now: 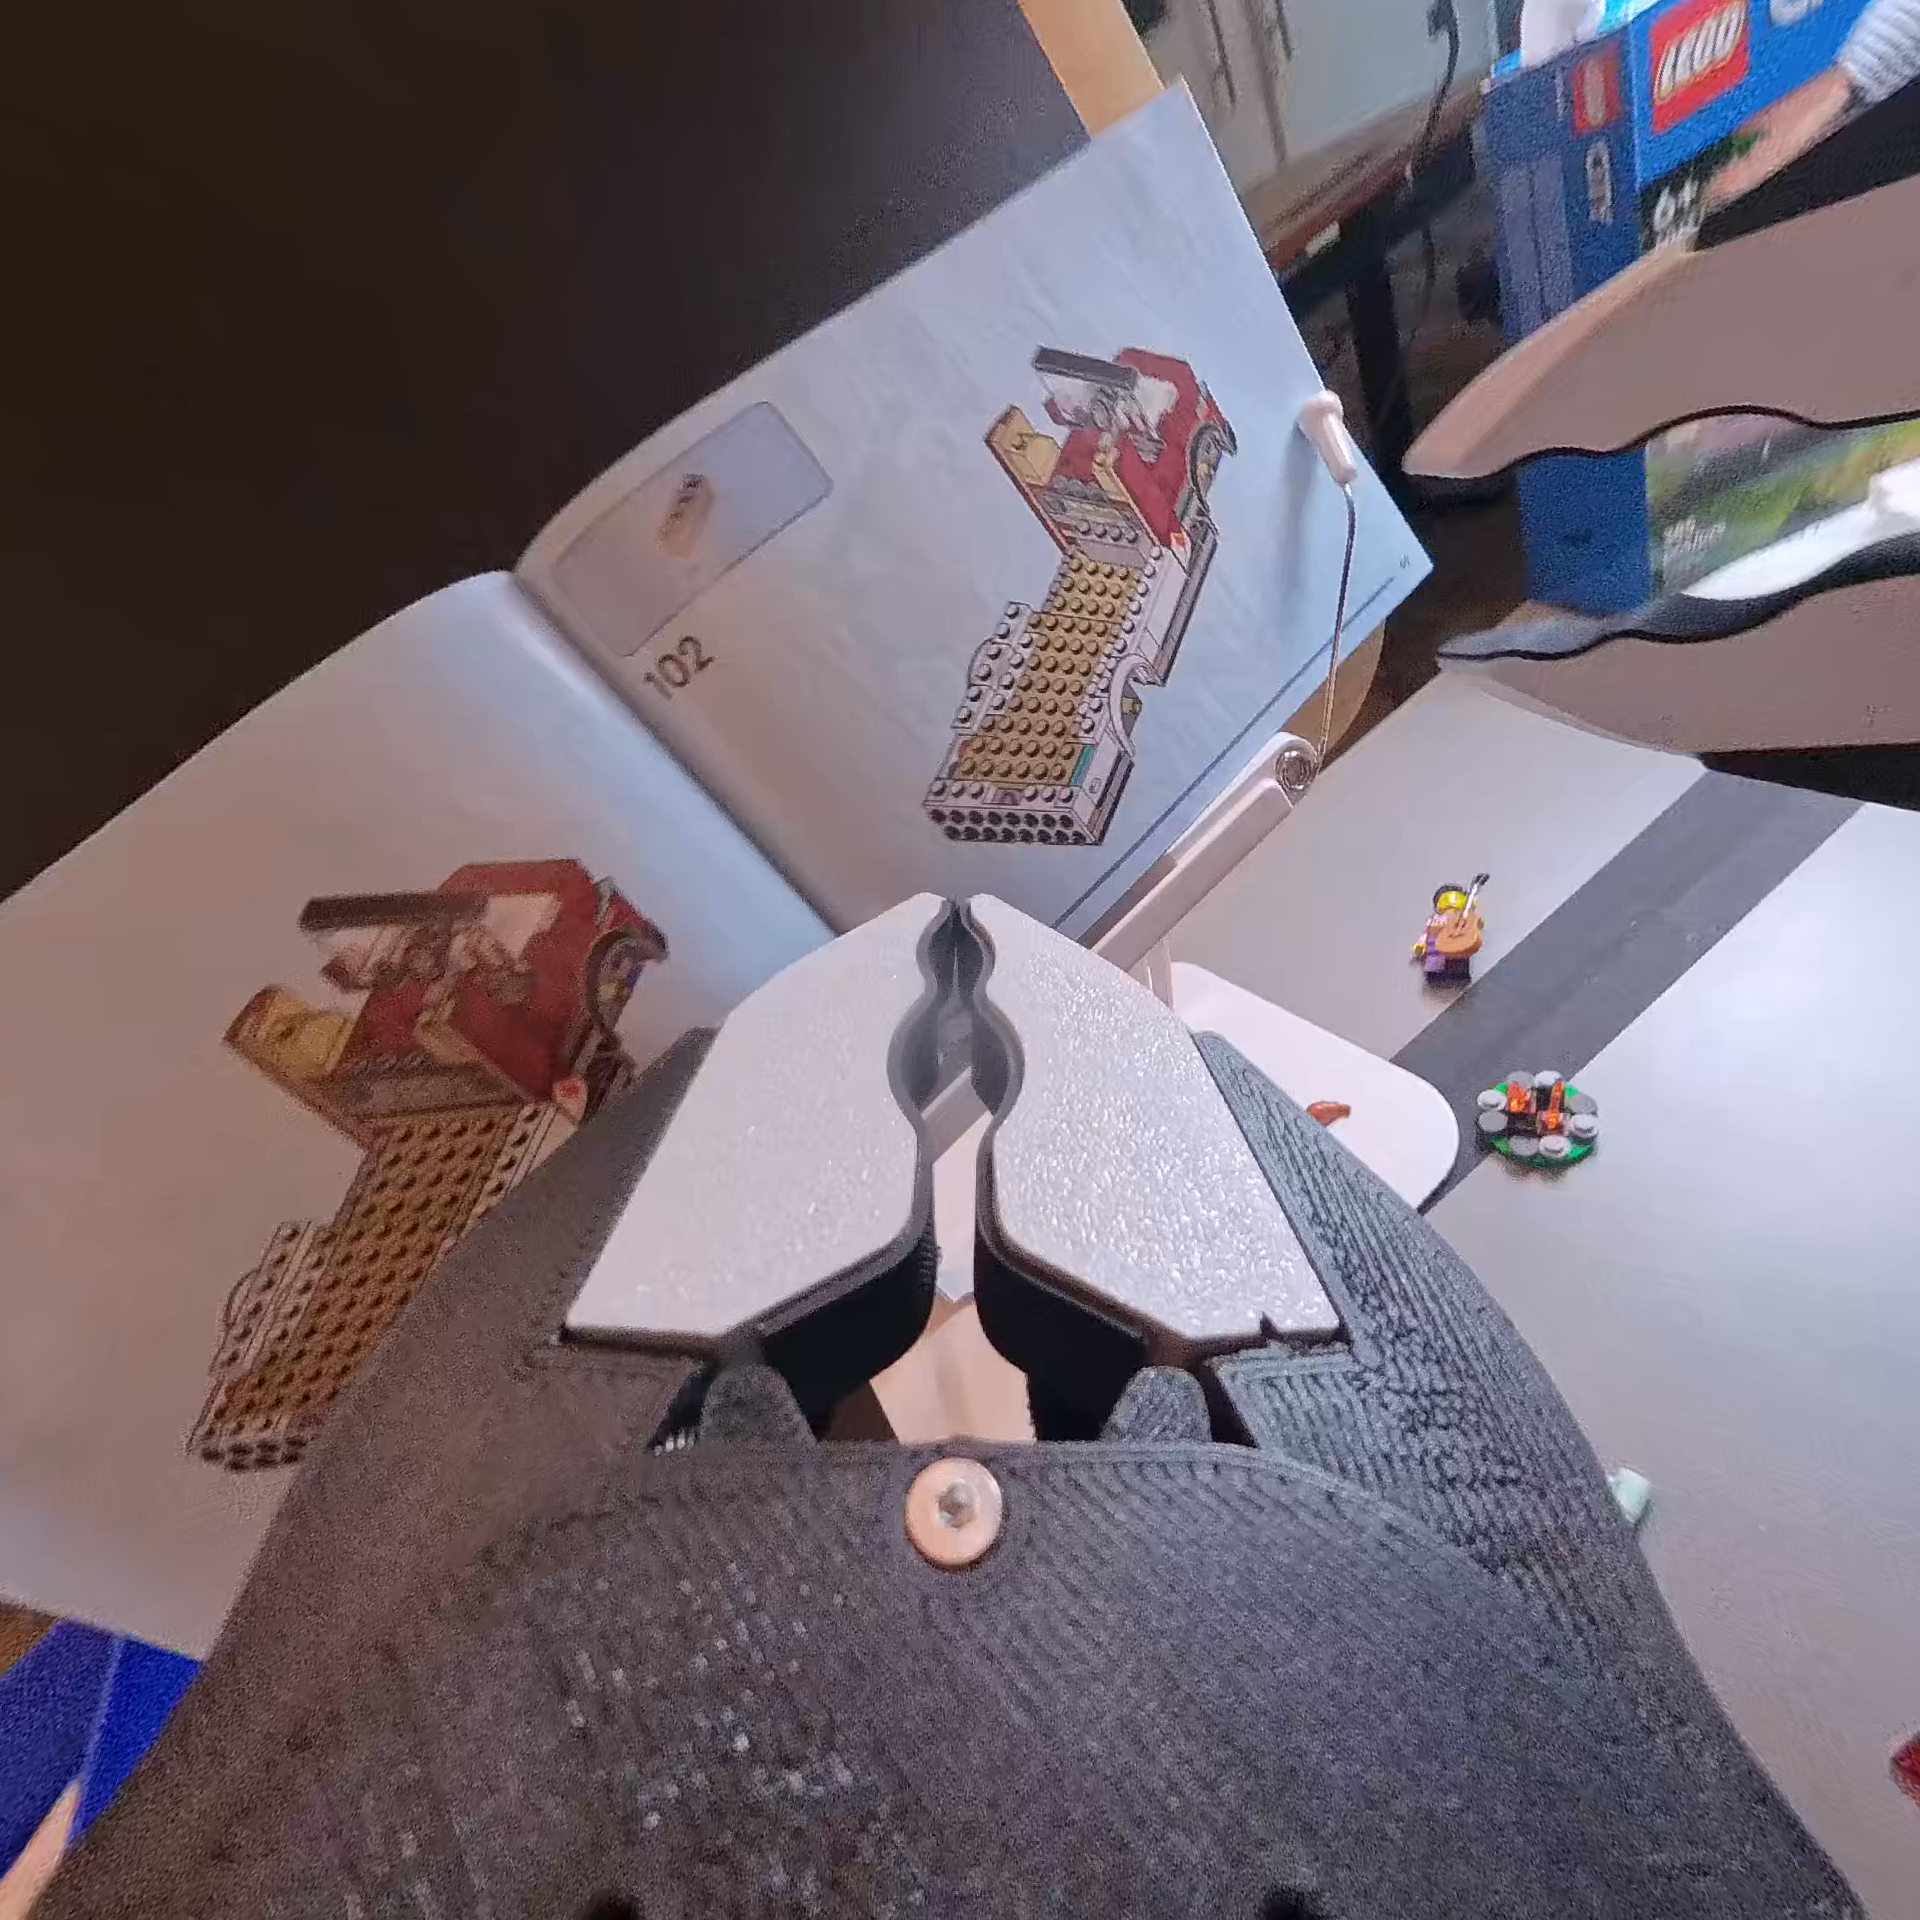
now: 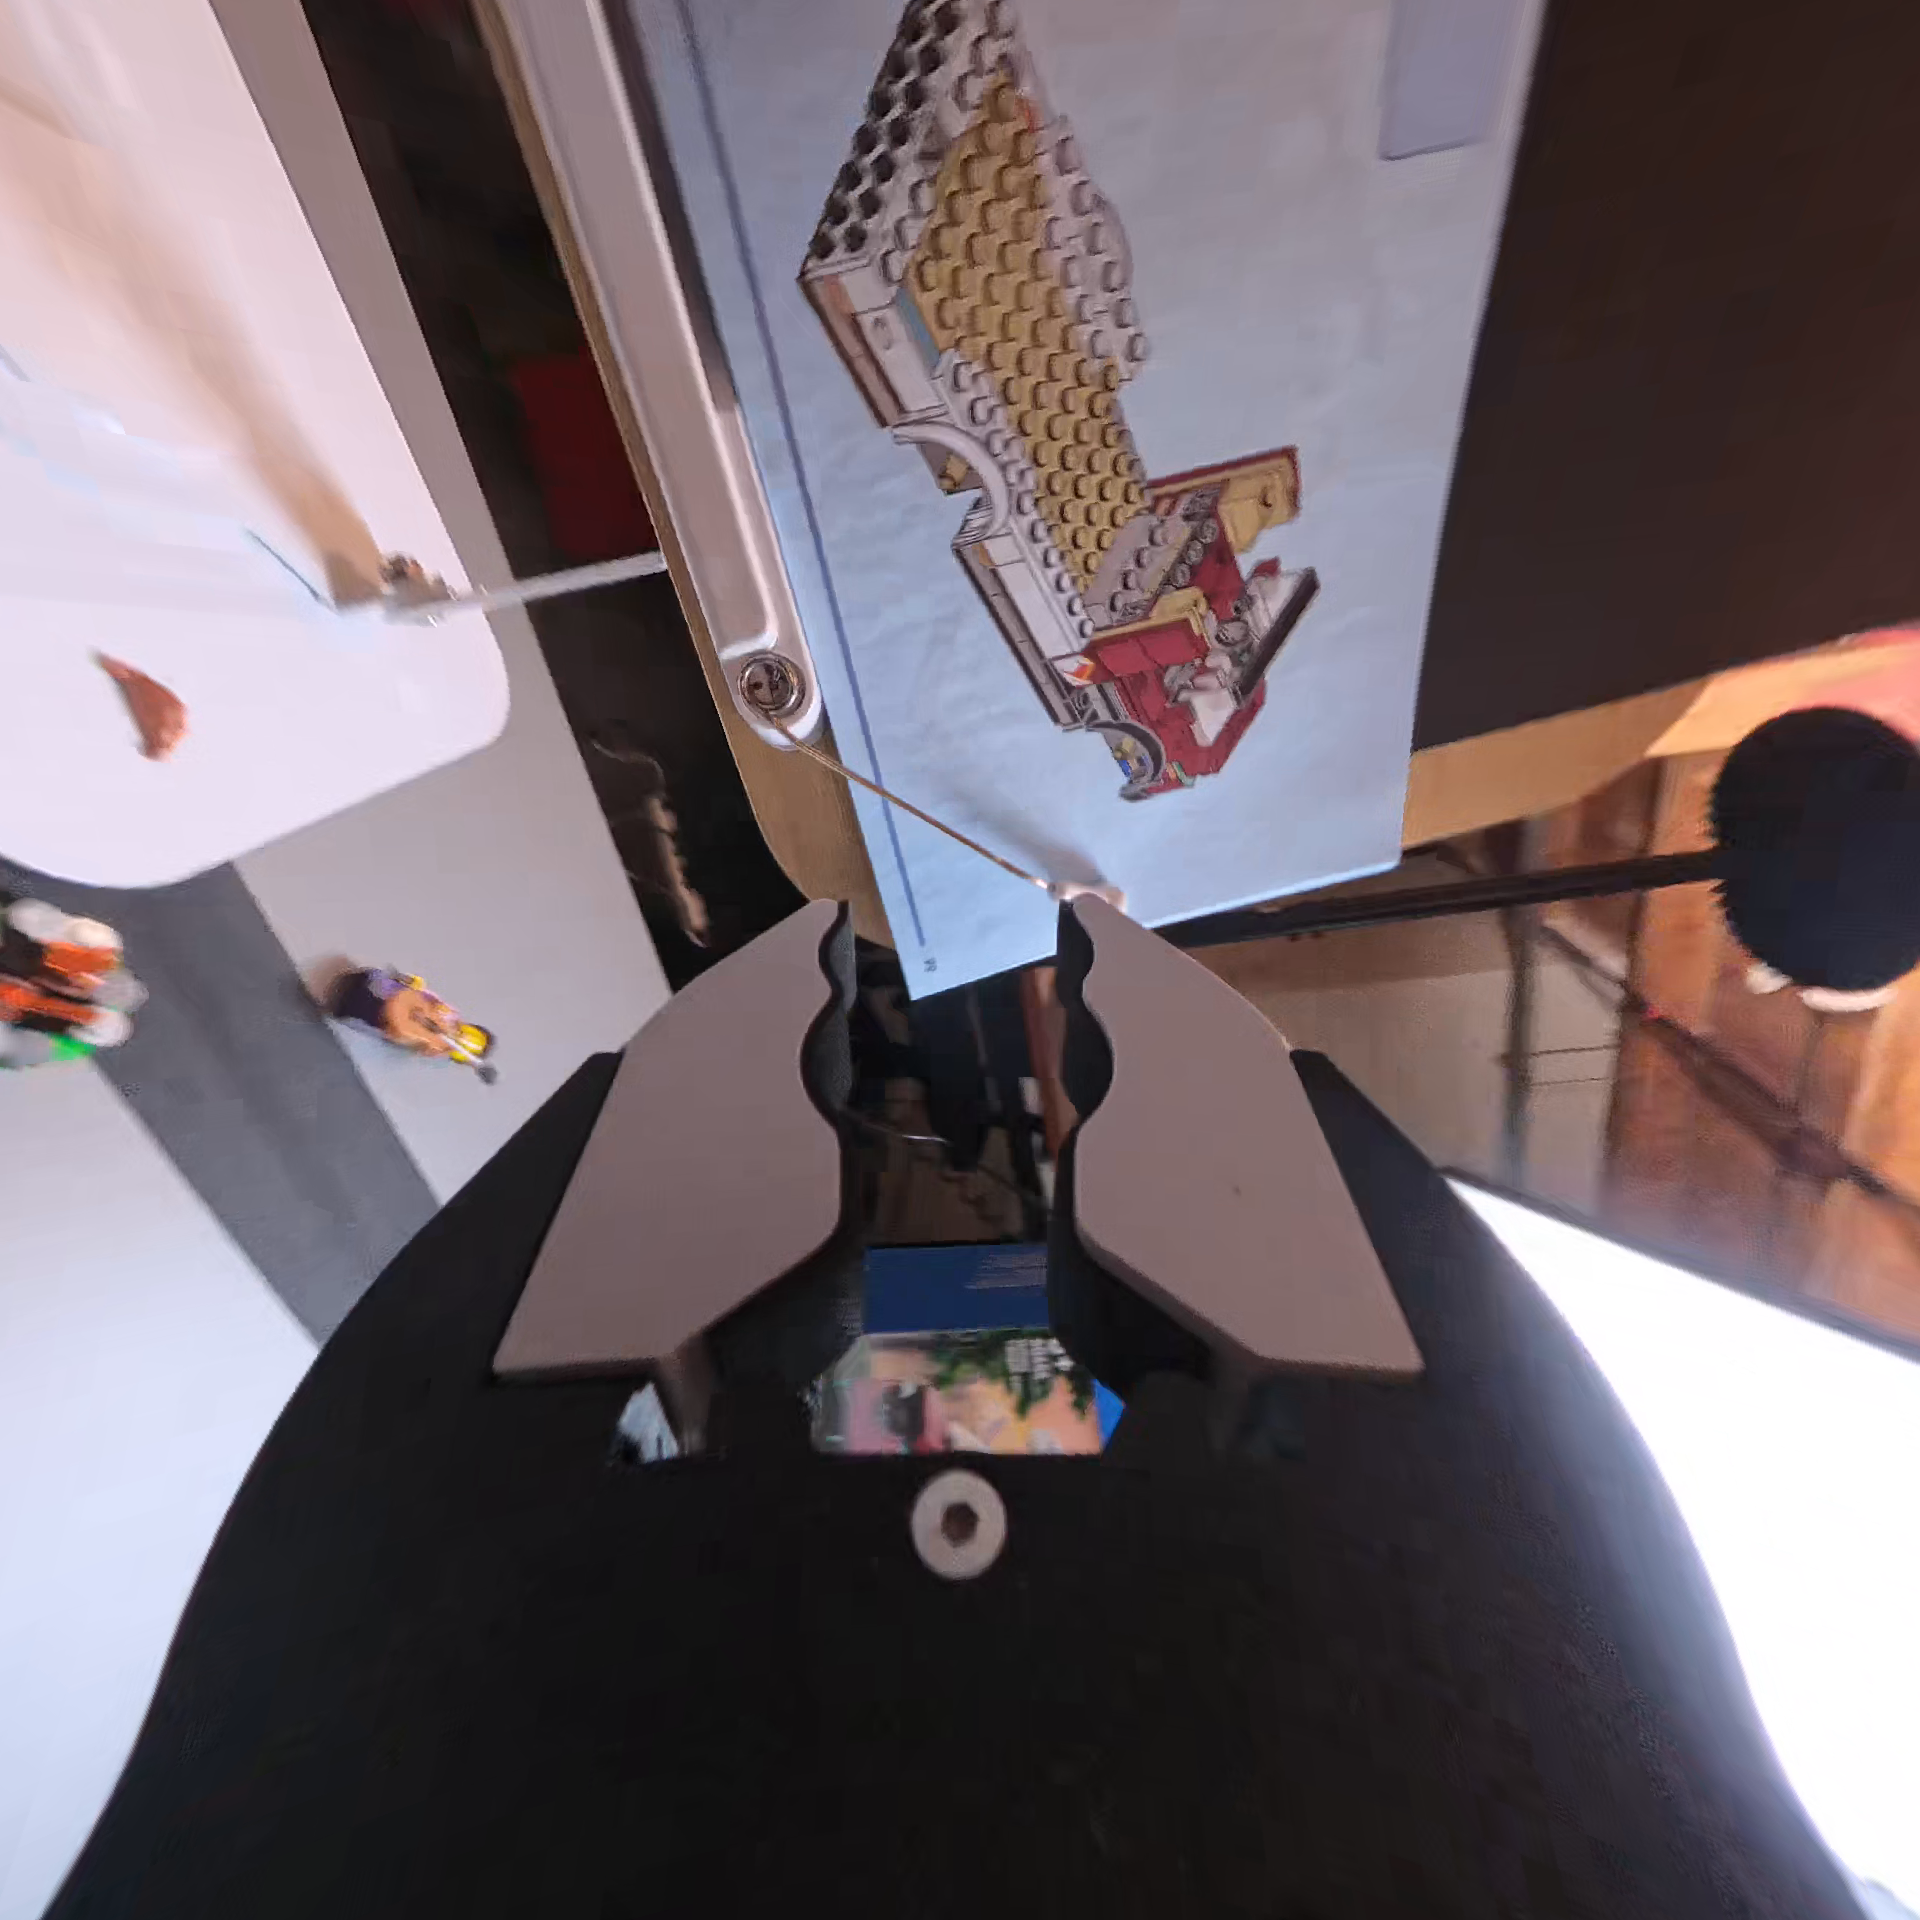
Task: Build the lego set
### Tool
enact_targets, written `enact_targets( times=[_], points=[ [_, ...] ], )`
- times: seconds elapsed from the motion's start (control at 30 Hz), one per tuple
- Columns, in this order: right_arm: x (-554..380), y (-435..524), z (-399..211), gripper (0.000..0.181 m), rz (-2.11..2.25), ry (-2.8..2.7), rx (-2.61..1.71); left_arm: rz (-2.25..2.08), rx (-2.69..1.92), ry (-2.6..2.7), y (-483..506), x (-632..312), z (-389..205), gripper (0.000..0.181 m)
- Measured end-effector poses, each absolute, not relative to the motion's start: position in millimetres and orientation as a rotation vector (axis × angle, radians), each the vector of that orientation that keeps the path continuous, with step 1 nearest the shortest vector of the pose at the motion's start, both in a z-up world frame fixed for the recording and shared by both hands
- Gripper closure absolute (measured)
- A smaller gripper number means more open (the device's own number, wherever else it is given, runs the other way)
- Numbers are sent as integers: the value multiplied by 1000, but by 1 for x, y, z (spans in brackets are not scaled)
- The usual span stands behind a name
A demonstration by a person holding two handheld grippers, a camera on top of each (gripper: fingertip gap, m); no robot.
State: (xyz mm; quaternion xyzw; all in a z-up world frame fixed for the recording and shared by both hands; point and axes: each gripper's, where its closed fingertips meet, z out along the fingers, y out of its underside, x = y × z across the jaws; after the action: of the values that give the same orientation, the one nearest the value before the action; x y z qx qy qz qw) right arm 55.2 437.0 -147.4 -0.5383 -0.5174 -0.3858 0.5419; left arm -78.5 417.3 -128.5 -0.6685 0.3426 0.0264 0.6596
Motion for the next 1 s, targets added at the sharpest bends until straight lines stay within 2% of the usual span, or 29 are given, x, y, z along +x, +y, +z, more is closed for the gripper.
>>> enact_targets(
  times=[0.17, 0.33, 0.57, 1.0],
  points=[
    [51, 388, -142, 138, -293, -922, -1549, -49, -1469, 578, 402, -115, -114, 181],
    [39, 339, -123, 134, 144, -660, -1583, -78, -1407, 379, 392, -158, -98, 181],
    [22, 284, -134, 140, 347, -577, -1591, -44, -1372, 210, 392, -218, -71, 181],
    [10, 273, -121, 143, 416, -629, -1506, 31, -1310, 48, 432, -268, -63, 181]
  ],
)
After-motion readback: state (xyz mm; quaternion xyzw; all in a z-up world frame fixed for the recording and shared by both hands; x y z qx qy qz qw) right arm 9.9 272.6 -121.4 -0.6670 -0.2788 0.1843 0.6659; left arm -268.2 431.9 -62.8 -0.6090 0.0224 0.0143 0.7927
